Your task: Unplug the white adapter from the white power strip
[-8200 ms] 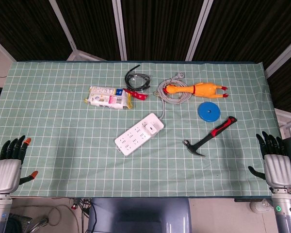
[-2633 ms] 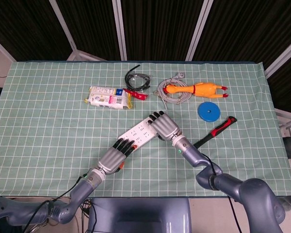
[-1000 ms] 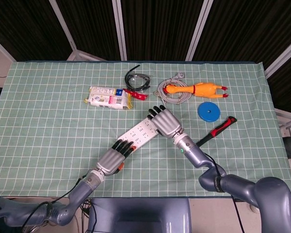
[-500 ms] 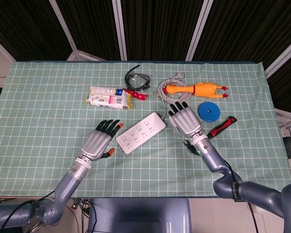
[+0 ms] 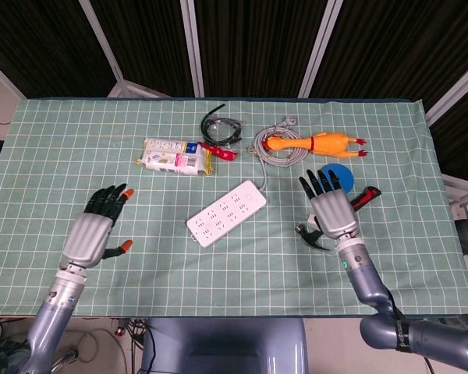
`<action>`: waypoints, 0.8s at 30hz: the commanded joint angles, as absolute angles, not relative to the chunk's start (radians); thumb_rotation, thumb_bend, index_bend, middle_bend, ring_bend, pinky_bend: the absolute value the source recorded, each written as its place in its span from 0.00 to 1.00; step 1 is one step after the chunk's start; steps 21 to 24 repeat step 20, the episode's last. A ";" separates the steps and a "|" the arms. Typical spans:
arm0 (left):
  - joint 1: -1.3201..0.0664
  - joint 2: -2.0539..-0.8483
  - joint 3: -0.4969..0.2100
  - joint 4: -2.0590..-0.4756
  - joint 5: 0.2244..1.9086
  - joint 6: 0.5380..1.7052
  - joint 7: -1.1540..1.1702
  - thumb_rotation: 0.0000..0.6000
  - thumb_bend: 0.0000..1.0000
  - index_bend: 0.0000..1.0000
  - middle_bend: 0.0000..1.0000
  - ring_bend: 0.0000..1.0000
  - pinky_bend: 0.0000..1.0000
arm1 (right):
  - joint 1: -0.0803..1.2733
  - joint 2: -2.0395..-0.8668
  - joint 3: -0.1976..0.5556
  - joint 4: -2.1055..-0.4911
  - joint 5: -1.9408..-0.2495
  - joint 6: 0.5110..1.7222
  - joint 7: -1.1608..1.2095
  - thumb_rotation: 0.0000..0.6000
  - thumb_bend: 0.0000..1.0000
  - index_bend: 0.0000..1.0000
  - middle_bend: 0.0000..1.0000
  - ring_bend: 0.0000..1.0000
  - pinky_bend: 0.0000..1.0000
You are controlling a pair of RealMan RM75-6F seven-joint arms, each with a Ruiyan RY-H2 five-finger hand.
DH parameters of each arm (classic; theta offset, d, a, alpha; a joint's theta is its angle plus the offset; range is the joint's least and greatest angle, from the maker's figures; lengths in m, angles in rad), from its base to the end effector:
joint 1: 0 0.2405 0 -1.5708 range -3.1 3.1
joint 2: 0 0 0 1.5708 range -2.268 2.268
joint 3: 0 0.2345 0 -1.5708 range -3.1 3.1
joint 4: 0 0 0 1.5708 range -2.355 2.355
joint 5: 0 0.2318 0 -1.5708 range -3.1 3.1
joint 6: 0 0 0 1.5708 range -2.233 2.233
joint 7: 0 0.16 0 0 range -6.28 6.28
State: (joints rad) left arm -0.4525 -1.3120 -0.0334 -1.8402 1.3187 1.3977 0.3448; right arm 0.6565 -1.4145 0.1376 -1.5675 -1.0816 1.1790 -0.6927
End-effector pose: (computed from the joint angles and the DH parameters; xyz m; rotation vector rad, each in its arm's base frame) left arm -0.1651 0.2595 0.0458 -1.5988 -0.9073 -1.0584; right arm -0.1687 -0.3439 0.0193 1.7245 -0.5761 0.6867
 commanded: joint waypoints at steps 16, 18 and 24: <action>-0.135 -1.205 0.117 -1.556 1.496 1.675 0.053 1.00 0.03 0.00 0.00 0.00 0.00 | 0.190 -1.267 -0.131 -1.477 -1.511 1.668 -0.089 1.00 0.14 0.00 0.00 0.00 0.00; -0.118 -1.199 0.115 -1.529 1.502 1.686 0.028 1.00 0.03 0.00 0.00 0.00 0.00 | 0.167 -1.260 -0.120 -1.451 -1.507 1.685 -0.058 1.00 0.14 0.00 0.00 0.00 0.00; -0.106 -1.199 0.111 -1.514 1.505 1.694 0.015 1.00 0.03 0.00 0.00 0.00 0.00 | 0.156 -1.257 -0.110 -1.430 -1.501 1.688 -0.040 1.00 0.14 0.00 0.00 0.00 0.00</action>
